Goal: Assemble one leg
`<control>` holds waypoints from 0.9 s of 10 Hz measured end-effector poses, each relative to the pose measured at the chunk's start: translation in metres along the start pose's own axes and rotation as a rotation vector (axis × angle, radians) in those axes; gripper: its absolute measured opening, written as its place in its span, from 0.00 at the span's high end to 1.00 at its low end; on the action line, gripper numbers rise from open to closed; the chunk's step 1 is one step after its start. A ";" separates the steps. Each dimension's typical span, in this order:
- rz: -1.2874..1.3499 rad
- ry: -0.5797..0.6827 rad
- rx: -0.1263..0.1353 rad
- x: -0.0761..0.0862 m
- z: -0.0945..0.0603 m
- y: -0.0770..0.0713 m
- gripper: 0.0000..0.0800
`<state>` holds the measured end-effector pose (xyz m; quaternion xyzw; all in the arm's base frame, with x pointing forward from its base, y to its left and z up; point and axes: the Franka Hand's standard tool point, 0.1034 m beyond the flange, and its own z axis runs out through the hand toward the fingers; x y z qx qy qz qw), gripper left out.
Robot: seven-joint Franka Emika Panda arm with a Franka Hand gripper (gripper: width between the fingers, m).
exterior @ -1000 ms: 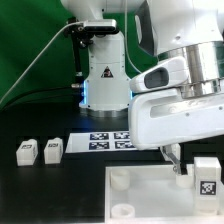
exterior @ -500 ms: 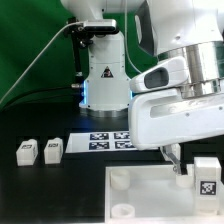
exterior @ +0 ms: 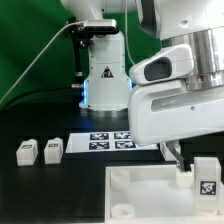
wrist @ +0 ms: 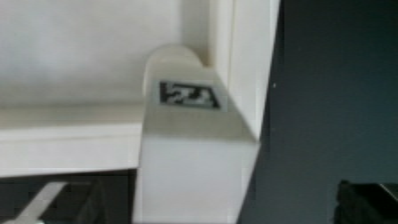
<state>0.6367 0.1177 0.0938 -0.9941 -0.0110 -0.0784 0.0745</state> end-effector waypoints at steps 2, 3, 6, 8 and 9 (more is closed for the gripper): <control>0.013 -0.017 -0.003 -0.005 0.010 0.011 0.19; 0.016 -0.023 -0.004 -0.009 0.013 0.012 0.19; 0.015 -0.029 -0.003 -0.014 0.014 0.006 0.19; 0.054 -0.029 -0.004 -0.015 0.015 0.006 0.53; 0.054 -0.030 -0.005 -0.015 0.015 0.007 0.63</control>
Offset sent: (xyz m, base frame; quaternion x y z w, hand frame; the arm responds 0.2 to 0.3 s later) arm -0.0246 0.0079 -0.0113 0.0219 -0.0134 0.0304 0.9992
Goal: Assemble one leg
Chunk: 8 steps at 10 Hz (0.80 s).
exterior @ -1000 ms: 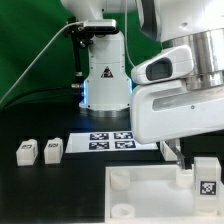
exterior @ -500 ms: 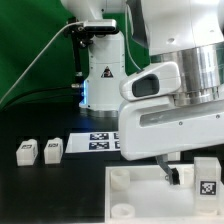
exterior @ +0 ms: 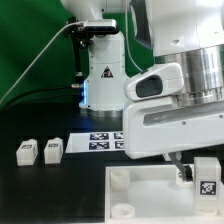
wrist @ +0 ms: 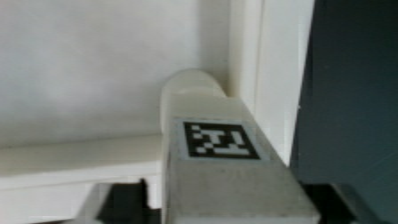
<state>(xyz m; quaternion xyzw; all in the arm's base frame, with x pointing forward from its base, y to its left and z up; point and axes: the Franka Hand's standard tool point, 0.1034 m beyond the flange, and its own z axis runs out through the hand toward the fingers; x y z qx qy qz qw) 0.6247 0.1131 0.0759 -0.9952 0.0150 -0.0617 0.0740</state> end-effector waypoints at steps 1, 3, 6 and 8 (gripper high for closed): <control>0.048 0.000 0.001 0.000 0.000 0.001 0.63; 0.289 0.001 0.000 0.001 0.000 0.003 0.63; 1.009 0.028 0.035 -0.007 0.001 0.002 0.63; 1.389 0.009 0.110 -0.009 0.003 -0.004 0.63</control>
Offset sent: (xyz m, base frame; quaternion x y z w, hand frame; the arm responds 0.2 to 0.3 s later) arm 0.0003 -0.0018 -0.0122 0.0081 0.0252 0.3015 0.9531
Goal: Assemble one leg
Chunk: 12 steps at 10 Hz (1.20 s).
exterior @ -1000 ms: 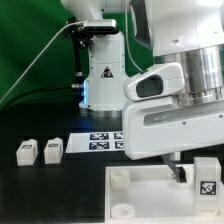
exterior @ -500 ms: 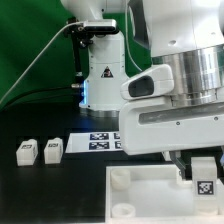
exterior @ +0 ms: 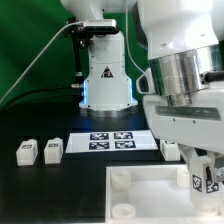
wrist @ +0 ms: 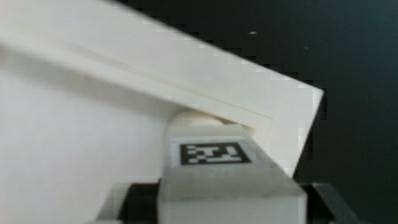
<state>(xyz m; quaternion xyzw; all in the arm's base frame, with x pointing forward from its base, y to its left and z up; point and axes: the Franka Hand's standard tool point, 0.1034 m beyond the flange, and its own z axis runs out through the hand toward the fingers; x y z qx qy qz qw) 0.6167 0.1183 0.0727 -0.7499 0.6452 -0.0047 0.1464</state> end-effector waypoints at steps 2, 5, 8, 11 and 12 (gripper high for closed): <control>0.245 -0.022 -0.007 -0.012 0.002 -0.007 0.63; 0.264 -0.031 -0.034 -0.013 0.003 -0.007 0.63; -0.092 -0.021 -0.046 0.003 0.007 0.006 0.23; -0.508 -0.017 -0.083 0.009 0.007 0.009 0.19; -0.596 -0.020 -0.083 0.010 0.007 0.009 0.19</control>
Offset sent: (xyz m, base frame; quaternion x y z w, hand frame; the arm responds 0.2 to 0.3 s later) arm 0.0000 0.0000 0.0000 0.0000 0.0000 0.0899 0.9960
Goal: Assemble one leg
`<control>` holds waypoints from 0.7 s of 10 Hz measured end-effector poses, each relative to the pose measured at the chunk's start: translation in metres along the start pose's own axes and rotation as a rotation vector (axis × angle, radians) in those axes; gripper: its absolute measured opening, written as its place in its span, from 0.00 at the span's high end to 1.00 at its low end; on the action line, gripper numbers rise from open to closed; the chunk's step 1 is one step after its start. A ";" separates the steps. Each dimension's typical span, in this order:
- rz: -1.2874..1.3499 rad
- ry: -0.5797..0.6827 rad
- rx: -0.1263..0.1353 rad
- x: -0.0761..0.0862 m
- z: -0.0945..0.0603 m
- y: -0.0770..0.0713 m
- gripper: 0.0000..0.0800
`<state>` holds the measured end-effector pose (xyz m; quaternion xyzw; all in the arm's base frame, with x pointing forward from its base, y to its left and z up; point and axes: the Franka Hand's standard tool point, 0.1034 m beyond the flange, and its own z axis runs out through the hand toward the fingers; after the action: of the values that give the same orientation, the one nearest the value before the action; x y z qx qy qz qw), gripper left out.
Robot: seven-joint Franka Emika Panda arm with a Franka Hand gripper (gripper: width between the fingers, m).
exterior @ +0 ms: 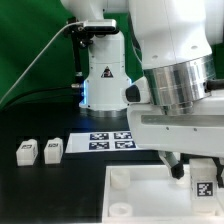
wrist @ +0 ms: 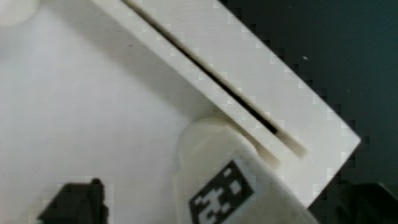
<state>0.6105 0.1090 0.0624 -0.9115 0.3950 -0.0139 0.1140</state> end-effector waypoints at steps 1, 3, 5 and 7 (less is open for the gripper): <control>-0.113 0.000 -0.001 0.000 0.000 0.000 0.19; -0.497 -0.012 -0.054 0.001 -0.005 -0.004 0.19; -0.600 -0.009 -0.053 0.002 -0.006 -0.007 0.19; -0.568 -0.008 -0.053 0.002 -0.006 -0.007 0.51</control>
Offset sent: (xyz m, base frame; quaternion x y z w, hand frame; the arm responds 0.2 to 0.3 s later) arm 0.0086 0.0054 0.0159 -0.0344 -0.0104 -0.3471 0.9371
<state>0.6160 0.1106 0.0692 -0.9884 0.1234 -0.0313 0.0833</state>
